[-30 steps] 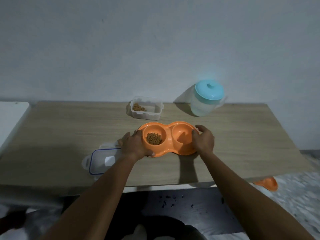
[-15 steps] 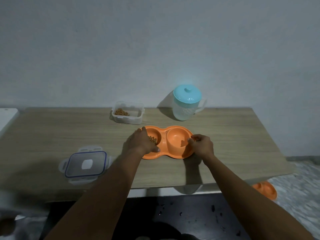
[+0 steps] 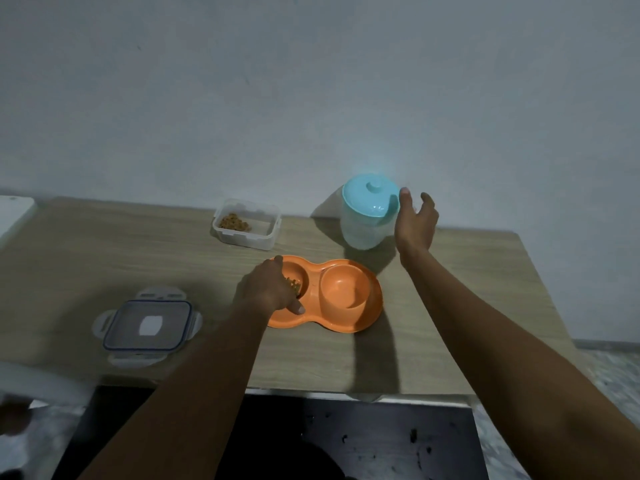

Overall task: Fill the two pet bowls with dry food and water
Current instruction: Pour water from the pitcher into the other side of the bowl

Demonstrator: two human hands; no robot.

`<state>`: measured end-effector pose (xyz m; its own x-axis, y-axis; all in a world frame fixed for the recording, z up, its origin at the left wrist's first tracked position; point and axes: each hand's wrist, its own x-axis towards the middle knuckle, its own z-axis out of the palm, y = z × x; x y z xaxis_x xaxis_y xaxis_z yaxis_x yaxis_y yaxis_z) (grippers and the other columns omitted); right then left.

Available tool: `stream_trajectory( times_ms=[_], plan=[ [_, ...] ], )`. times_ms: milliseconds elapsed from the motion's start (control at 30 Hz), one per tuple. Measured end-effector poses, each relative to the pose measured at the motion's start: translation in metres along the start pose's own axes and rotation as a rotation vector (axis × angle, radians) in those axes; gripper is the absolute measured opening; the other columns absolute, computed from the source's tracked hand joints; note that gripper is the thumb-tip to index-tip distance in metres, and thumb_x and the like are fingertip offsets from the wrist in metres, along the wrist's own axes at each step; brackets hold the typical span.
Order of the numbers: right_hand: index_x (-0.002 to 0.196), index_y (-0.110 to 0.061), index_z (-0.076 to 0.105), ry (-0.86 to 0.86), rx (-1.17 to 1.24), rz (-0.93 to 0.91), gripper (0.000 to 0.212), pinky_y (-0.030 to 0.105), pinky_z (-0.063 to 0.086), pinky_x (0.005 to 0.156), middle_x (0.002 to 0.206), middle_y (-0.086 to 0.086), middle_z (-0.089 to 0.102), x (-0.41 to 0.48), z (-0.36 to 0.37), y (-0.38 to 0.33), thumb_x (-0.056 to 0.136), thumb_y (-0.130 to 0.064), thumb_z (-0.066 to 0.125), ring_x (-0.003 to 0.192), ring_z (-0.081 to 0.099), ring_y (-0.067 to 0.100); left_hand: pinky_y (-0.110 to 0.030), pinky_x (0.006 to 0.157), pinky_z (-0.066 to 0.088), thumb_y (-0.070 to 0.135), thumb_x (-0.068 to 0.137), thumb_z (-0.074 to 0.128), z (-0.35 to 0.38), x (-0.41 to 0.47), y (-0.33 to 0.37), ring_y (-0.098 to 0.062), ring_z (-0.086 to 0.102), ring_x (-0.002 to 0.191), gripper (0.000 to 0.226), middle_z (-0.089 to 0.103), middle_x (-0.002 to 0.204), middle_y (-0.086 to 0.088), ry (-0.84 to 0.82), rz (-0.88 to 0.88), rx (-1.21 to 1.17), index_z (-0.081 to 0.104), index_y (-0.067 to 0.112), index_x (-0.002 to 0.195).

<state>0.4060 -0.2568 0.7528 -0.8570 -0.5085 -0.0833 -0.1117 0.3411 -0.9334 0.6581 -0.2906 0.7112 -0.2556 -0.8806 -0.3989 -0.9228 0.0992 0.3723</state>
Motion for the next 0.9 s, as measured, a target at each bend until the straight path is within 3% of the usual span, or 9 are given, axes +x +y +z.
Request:
stream_trajectory(
  times_ms=[133, 200, 300, 367, 433, 500, 667, 733, 900],
  plan=[
    [0.131, -0.011, 0.063, -0.14, -0.089, 0.0, 0.073, 0.04, 0.052, 0.091, 0.13, 0.009, 0.065, 0.022, 0.003, -0.001, 0.086, -0.067, 0.05, 0.111, 0.062, 0.025, -0.05, 0.1, 0.047, 0.034, 0.037, 0.097, 0.001, 0.0, 0.002, -0.034, 0.048, 0.13, 0.129, 0.051, 0.142, -0.007, -0.001, -0.028, -0.047, 0.032, 0.023, 0.149],
    [0.116, -0.009, 0.064, -0.13, -0.129, -0.018, 0.066, 0.036, 0.048, 0.078, 0.111, 0.007, 0.066, 0.025, 0.0, 0.003, 0.086, -0.067, 0.056, 0.098, 0.062, 0.023, -0.05, 0.1, 0.046, 0.032, 0.038, 0.097, 0.001, 0.0, 0.003, -0.034, 0.046, 0.132, 0.128, 0.05, 0.143, -0.007, -0.004, -0.035, -0.045, 0.033, 0.023, 0.148],
    [0.096, -0.01, 0.065, -0.237, -0.015, 0.068, 0.058, 0.035, 0.045, 0.073, 0.093, 0.005, 0.063, 0.023, -0.006, 0.012, 0.084, -0.067, 0.065, 0.084, 0.058, 0.021, -0.05, 0.1, 0.047, 0.033, 0.038, 0.097, 0.0, -0.001, 0.004, -0.034, 0.047, 0.131, 0.129, 0.05, 0.143, -0.007, 0.001, -0.04, -0.042, 0.032, 0.023, 0.149],
    [0.099, -0.01, 0.07, -0.314, 0.089, 0.135, 0.058, 0.03, 0.044, 0.069, 0.089, 0.002, 0.063, 0.019, -0.01, 0.014, 0.08, -0.065, 0.072, 0.075, 0.054, 0.015, -0.05, 0.1, 0.047, 0.032, 0.038, 0.098, 0.0, -0.002, 0.005, -0.034, 0.048, 0.131, 0.13, 0.051, 0.143, -0.007, -0.001, -0.043, -0.044, 0.032, 0.023, 0.149],
    [0.114, -0.01, 0.071, -0.329, 0.181, 0.177, 0.06, 0.027, 0.043, 0.069, 0.093, -0.002, 0.063, 0.013, -0.01, 0.014, 0.08, -0.059, 0.077, 0.073, 0.052, 0.011, -0.05, 0.1, 0.047, 0.031, 0.038, 0.098, 0.0, -0.003, 0.006, -0.034, 0.048, 0.131, 0.13, 0.051, 0.143, -0.007, 0.0, -0.047, -0.048, 0.032, 0.023, 0.15],
    [0.116, -0.011, 0.07, -0.285, 0.257, 0.193, 0.054, 0.026, 0.043, 0.068, 0.094, -0.004, 0.064, 0.006, -0.011, 0.016, 0.081, -0.051, 0.079, 0.076, 0.053, 0.01, -0.05, 0.103, 0.045, 0.03, 0.04, 0.098, 0.001, -0.004, 0.007, -0.033, 0.045, 0.134, 0.13, 0.047, 0.146, -0.007, -0.001, -0.048, -0.051, 0.029, 0.022, 0.151],
    [0.086, -0.009, 0.07, -0.151, 0.303, 0.201, 0.034, 0.029, 0.042, 0.066, 0.08, -0.001, 0.061, -0.009, -0.028, 0.021, 0.079, -0.04, 0.084, 0.073, 0.053, 0.013, -0.048, 0.107, 0.04, 0.027, 0.048, 0.096, -0.001, -0.006, 0.01, -0.031, 0.038, 0.138, 0.127, 0.04, 0.15, -0.006, -0.026, -0.055, -0.029, 0.026, 0.02, 0.153],
    [0.083, -0.009, 0.07, -0.122, 0.31, 0.185, 0.032, 0.029, 0.041, 0.065, 0.077, -0.001, 0.06, -0.014, -0.041, 0.024, 0.081, -0.038, 0.083, 0.072, 0.052, 0.014, -0.048, 0.106, 0.042, 0.027, 0.048, 0.097, -0.002, -0.006, 0.01, -0.032, 0.039, 0.137, 0.126, 0.04, 0.15, -0.006, -0.031, -0.062, -0.019, 0.027, 0.019, 0.152],
    [0.095, 0.017, 0.067, -0.113, 0.284, 0.106, 0.06, 0.033, 0.041, 0.066, 0.08, 0.008, 0.062, -0.03, -0.077, 0.032, 0.08, -0.039, 0.083, 0.074, 0.052, 0.018, -0.048, 0.105, 0.042, 0.027, 0.05, 0.096, -0.001, -0.007, 0.012, -0.033, 0.037, 0.139, 0.127, 0.033, 0.154, -0.007, -0.033, -0.062, 0.008, 0.024, 0.018, 0.154]
  ],
)
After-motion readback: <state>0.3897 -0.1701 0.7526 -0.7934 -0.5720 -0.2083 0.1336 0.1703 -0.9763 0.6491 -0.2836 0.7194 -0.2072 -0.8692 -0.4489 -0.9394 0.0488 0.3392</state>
